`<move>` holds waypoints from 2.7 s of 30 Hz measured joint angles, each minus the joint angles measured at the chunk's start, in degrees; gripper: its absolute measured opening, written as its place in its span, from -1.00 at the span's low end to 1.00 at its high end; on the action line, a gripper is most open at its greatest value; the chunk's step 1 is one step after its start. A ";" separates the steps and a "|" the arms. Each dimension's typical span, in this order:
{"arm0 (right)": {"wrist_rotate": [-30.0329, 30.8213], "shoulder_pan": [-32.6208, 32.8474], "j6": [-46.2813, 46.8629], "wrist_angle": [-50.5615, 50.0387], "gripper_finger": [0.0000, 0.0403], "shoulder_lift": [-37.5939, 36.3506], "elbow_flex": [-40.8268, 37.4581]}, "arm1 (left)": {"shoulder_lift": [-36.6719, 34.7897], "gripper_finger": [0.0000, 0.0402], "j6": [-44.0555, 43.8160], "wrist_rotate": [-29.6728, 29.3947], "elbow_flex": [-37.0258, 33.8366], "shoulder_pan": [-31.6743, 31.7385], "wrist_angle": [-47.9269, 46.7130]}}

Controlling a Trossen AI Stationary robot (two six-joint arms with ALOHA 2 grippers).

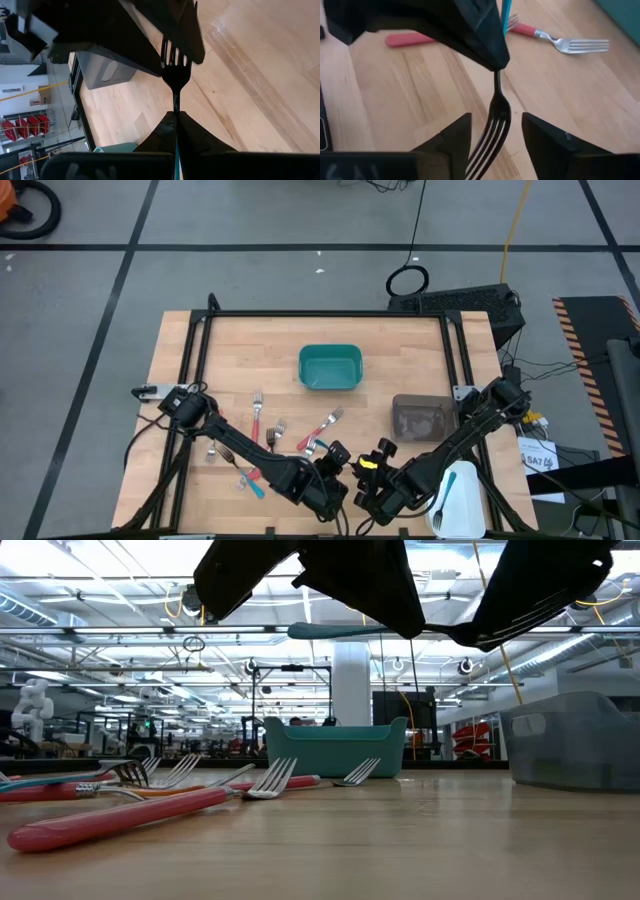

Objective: Sort silverware by color (type)
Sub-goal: Put the blue fork into the white bin

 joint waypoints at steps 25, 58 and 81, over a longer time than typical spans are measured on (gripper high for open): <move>0.22 -0.02 -2.68 -4.43 -0.99 -0.11 0.00 | 0.00 -0.84 -6.50 0.38 -0.07 1.18 1.93; 0.15 9.56 12.57 -23.93 -1.00 -2.38 0.02 | -0.48 -0.59 -47.70 -4.07 14.84 1.23 -37.17; 0.81 14.80 14.64 -23.42 -0.99 -2.32 0.00 | -18.69 -0.60 -49.16 -3.22 -22.81 7.06 -18.26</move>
